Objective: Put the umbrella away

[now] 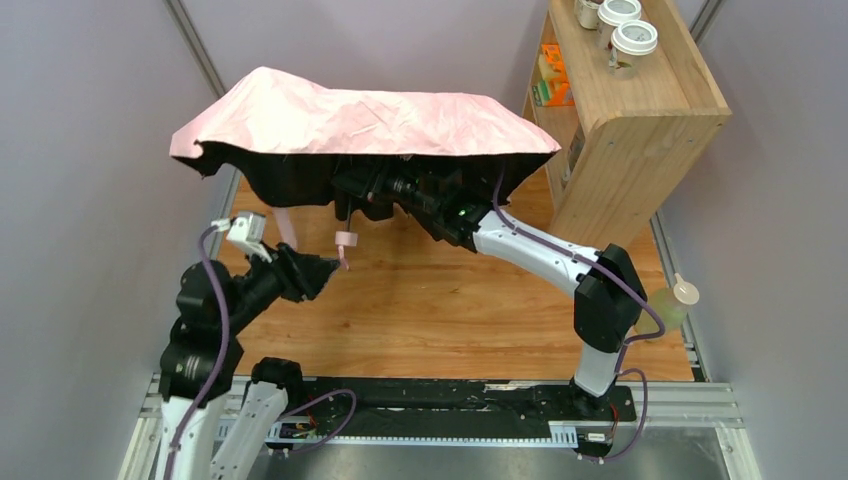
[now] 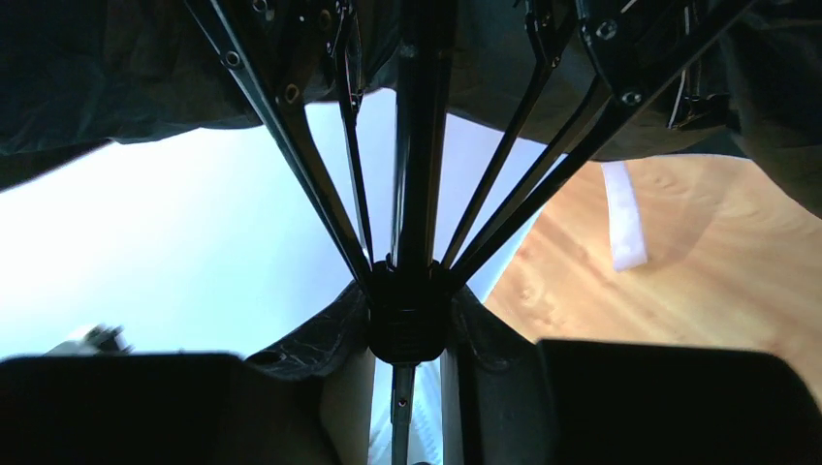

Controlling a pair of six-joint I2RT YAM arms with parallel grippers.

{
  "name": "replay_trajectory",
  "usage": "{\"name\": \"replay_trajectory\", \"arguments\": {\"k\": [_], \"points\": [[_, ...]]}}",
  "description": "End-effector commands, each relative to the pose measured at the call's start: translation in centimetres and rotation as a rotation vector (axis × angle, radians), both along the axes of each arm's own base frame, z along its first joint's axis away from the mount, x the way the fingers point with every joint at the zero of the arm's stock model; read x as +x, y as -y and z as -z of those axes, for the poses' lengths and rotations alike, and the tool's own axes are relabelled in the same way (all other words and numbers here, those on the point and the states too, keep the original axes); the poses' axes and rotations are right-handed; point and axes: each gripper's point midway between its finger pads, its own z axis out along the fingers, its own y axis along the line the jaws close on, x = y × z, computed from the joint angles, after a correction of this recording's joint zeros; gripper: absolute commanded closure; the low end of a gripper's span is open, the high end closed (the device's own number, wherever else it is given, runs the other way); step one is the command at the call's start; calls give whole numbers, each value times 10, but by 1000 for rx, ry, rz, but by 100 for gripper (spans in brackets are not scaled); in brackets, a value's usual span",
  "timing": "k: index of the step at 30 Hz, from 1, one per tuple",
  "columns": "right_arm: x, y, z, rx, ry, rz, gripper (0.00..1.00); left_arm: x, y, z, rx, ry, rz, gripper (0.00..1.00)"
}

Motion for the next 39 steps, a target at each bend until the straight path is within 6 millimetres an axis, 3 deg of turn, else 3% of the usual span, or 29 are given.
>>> {"name": "replay_trajectory", "arguments": {"k": [1, 4, 7, 11, 14, 16, 18, 20, 21, 22, 23, 25, 28, 31, 33, 39], "points": [[12, 11, -61, 37, 236, -15, 100, -39, -30, -11, 119, 91, -99, 47], [4, 10, -58, -46, 395, -83, 100, -73, -39, -38, 102, 244, -121, 49], [-7, 15, -39, -101, 532, -137, 100, -112, -49, -98, 55, 485, -160, 42], [-26, 26, -16, -86, 761, -283, 100, -167, -64, -175, -16, 767, -210, 41], [-22, 36, 12, -75, 849, -400, 100, -197, -70, -206, -59, 896, -229, 43], [-24, 47, 22, -37, 901, -471, 100, -199, -81, -211, -69, 887, -293, 43], [-30, 57, 27, -20, 957, -512, 100, -180, -96, -205, -94, 777, -394, 37], [-38, 63, 29, -19, 977, -545, 100, -144, -99, -191, -95, 593, -443, 34], [-44, 66, 29, -14, 984, -559, 100, -111, -91, -183, -72, 485, -433, 34], [-50, 69, 31, -12, 983, -570, 100, -96, -79, -174, -50, 412, -376, 33], [-56, 70, 35, -16, 978, -585, 100, -69, -68, -164, -38, 312, -345, 33], [-61, 73, 40, -41, 984, -574, 100, -40, -39, -157, -32, 235, -206, 32], [-65, 77, 41, -50, 983, -558, 100, -4, -12, -159, -85, 257, -85, 31], [-72, 76, 41, -46, 971, -570, 100, 16, 13, -154, -137, 265, 44, 31], [-72, 75, 38, -50, 967, -556, 100, 27, 19, -144, -132, 242, 71, 30], [-69, 73, 34, -53, 960, -523, 100, 22, 24, -116, -134, 159, 109, 30]]}}
